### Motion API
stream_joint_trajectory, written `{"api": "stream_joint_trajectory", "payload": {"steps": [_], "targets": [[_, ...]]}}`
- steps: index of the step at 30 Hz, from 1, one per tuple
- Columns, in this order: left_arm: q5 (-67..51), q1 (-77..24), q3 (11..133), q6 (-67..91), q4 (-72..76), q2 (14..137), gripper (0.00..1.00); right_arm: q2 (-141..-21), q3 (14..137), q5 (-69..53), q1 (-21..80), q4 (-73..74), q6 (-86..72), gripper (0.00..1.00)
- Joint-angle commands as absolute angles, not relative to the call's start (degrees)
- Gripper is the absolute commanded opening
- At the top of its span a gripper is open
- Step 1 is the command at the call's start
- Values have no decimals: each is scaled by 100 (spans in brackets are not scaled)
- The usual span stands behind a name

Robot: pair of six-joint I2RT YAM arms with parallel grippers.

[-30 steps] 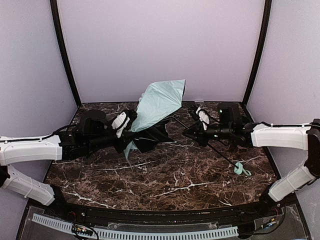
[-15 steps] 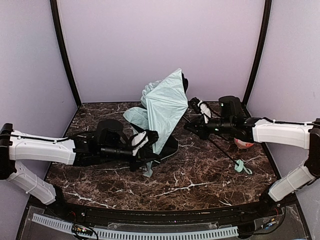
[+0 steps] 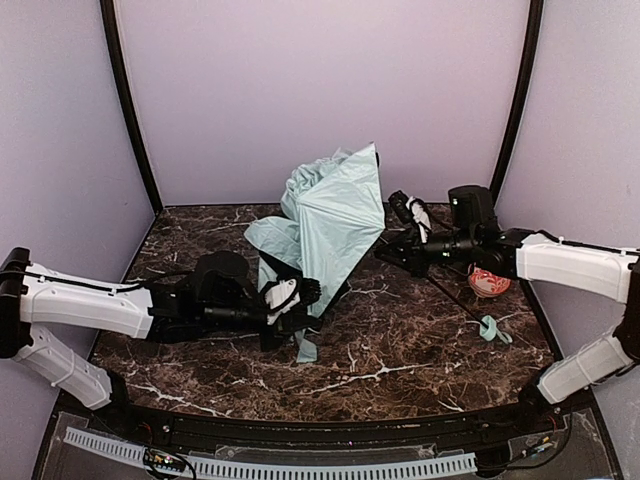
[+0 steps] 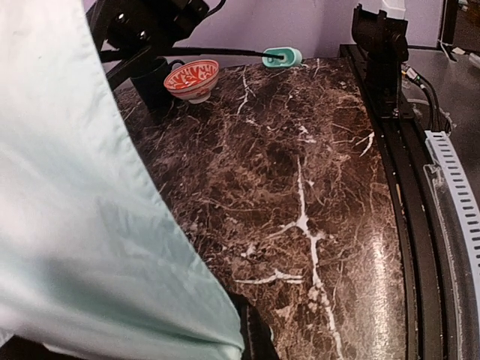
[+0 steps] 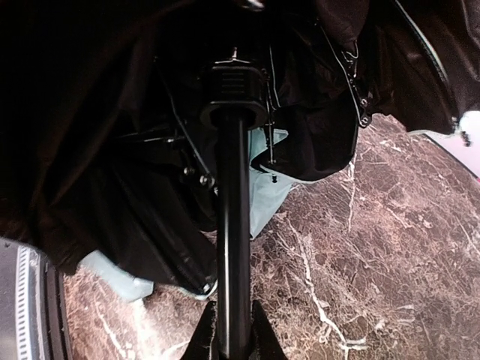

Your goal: Put away the umbrella

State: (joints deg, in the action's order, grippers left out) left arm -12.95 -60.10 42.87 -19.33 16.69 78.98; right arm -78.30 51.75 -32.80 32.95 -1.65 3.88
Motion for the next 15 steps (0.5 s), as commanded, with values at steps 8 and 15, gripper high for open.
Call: {"api": "stream_joint_trajectory", "payload": {"steps": [8, 15], "targets": [[-716, -5863, 4041, -2137, 1285, 7640, 50, -7108, 5657, -3346, 3126, 515, 1258, 0], [-1765, -5810, 4321, -2260, 398, 6548, 64, -6651, 5565, -2624, 2956, 928, 1756, 0]]}}
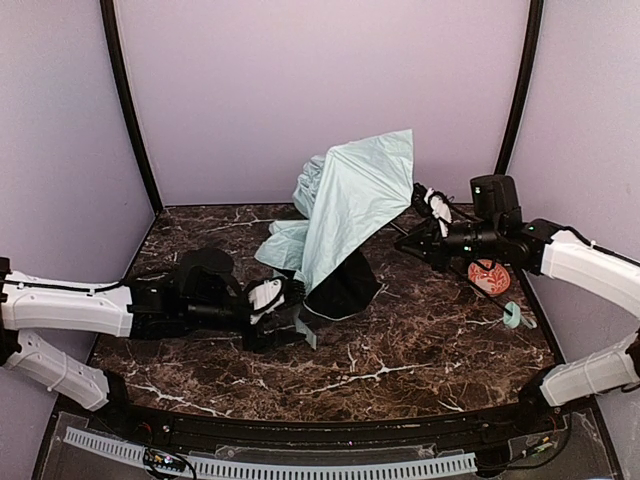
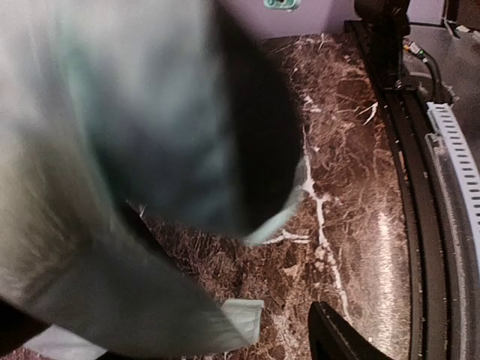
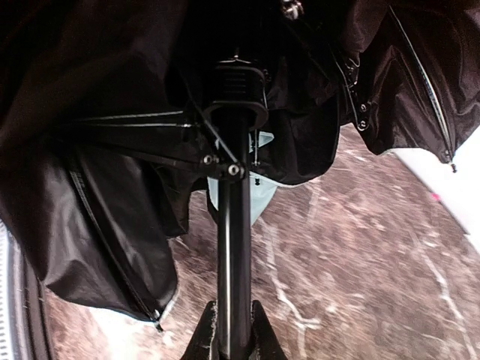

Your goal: Put away the umbrella

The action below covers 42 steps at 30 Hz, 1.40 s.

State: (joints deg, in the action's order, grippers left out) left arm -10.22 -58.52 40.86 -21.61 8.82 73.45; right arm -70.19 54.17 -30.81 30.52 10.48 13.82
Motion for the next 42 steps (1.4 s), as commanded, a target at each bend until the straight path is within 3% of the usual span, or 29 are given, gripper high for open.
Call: {"api": "stream_joint_trajectory", "payload": {"steps": [1, 5, 8, 11, 17, 19, 22, 24, 31, 42], "targets": [[-1892, -5802, 4364, -2261, 370, 6367, 64, -6624, 5576, -2577, 2942, 938, 1772, 0], [-1685, -5688, 4445, -2014, 574, 5684, 60, -6603, 5572, -2595, 2933, 916, 1767, 0], [-706, -5316, 4420, -1450, 1112, 5593, 68, -6602, 5573, -2616, 2931, 901, 1766, 0], [-242, -4706, 4901, -810, 828, 6084, 72, -6590, 5560, -2622, 2931, 849, 1758, 0], [-414, -4632, 5536, -811, 94, 7112, 73, -6524, 5561, -2619, 2918, 800, 1715, 0], [-519, -4632, 5350, -817, 269, 7125, 61, -6478, 5558, -2619, 2911, 789, 1692, 0], [-1346, -4632, 5042, -802, 743, 7018, 29, -6415, 5509, -2568, 2905, 681, 1608, 0], [-1646, -4632, 4841, -739, 1061, 7026, 15, -6385, 5458, -2527, 2903, 498, 1453, 0], [-1834, -4636, 4591, -643, 1624, 7298, 1, -6297, 5404, -2889, 2896, -42, 1103, 0], [-1854, -4841, 4492, -582, 2595, 7832, 0, -6295, 5173, -3501, 2882, -1203, 342, 0]]}}
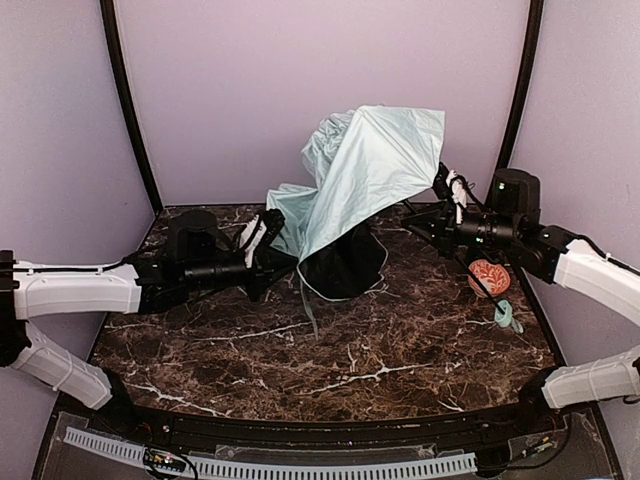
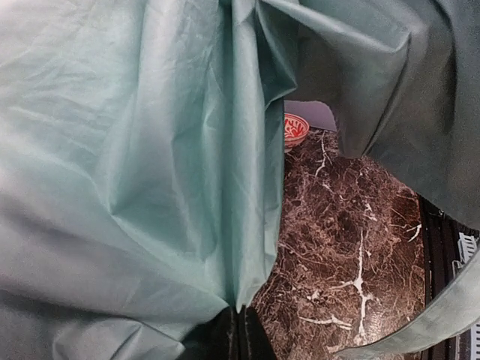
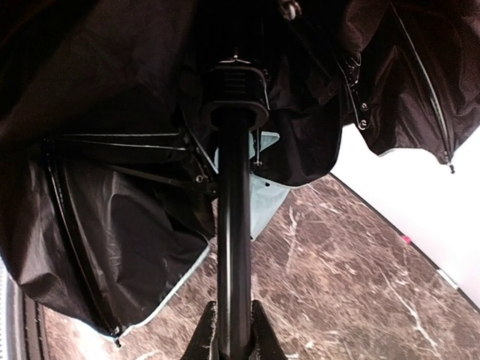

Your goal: Put away the umbrella

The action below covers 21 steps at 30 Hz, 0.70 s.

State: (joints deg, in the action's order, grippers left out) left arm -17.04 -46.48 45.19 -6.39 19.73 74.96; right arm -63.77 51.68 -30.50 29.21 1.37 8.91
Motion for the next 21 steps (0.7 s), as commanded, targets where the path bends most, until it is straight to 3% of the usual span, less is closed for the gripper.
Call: {"api": "stream_joint_trajectory", "payload": {"steps": [1, 8, 13, 18, 20, 21], "targets": [[-1861, -4967, 4593, -662, 2652, 8005, 0, -6320, 5152, -3514, 2883, -1366, 230, 0], [-1941, -5353, 4916, -795, 3487, 8895, 0, -6464, 5187, -3504, 2881, -1807, -93, 0], [-2221, -5383, 5109, -895, 3201, 8895, 3, -6439, 5169, -3415, 2874, -1678, 35, 0], [-1814, -5372, 4606, -1061, 2783, 7736, 56, -6315, 5130, -3412, 2809, -1208, 412, 0], [-1714, -5362, 4286, -1254, 2711, 7107, 71, -6263, 5108, -3424, 2783, -1061, 524, 0], [-1719, -5357, 4184, -1372, 2533, 6811, 73, -6253, 5118, -3414, 2774, -965, 580, 0]]}}
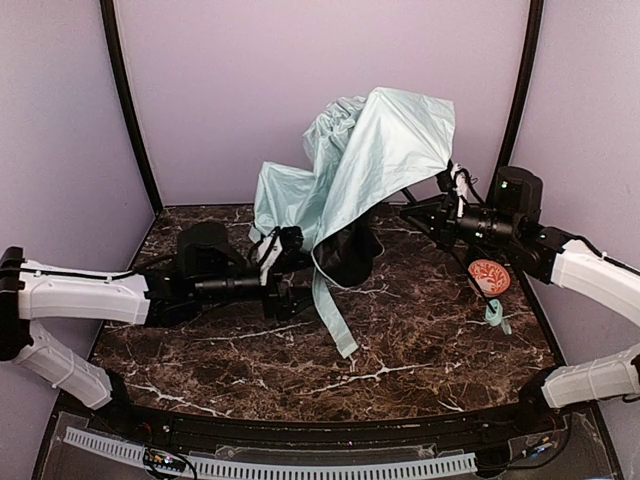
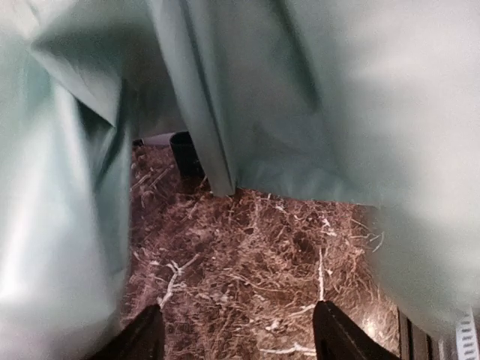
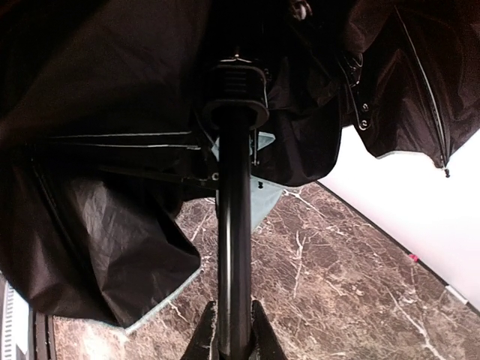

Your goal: Put away the umbrella

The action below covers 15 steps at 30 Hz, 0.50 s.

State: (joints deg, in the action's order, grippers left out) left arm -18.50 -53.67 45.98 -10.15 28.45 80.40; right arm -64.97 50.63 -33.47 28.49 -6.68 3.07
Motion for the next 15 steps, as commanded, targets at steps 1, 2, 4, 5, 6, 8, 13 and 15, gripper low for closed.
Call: {"api": "stream_joint_trajectory", "payload": {"steps": [1, 2, 4, 5, 6, 8, 13, 15], "targets": [[-1728, -5349, 4134, -1477, 2355, 6559, 74, -6241, 5127, -3404, 2765, -884, 635, 0], [-1721, -5340, 4112, -1552, 2141, 6268, 73, -6223, 5129, -3402, 2756, -830, 669, 0], [-1702, -5321, 4061, -1654, 1925, 5879, 68, -6177, 5130, -3396, 2723, -783, 710, 0], [-1623, -5306, 4030, -1681, 1913, 5738, 64, -6152, 5121, -3398, 2718, -770, 719, 0], [-1476, -5263, 4007, -1657, 1956, 5623, 60, -6145, 5122, -3408, 2705, -759, 728, 0], [-1065, -5025, 4053, -1387, 2024, 5615, 56, -6129, 5147, -3445, 2694, -725, 754, 0], [-668, -4274, 4549, -535, 1746, 6437, 66, -6120, 5201, -3529, 2689, -666, 747, 0], [-773, -4276, 4625, -498, 1832, 6747, 78, -6126, 5211, -3556, 2689, -639, 747, 0]]}}
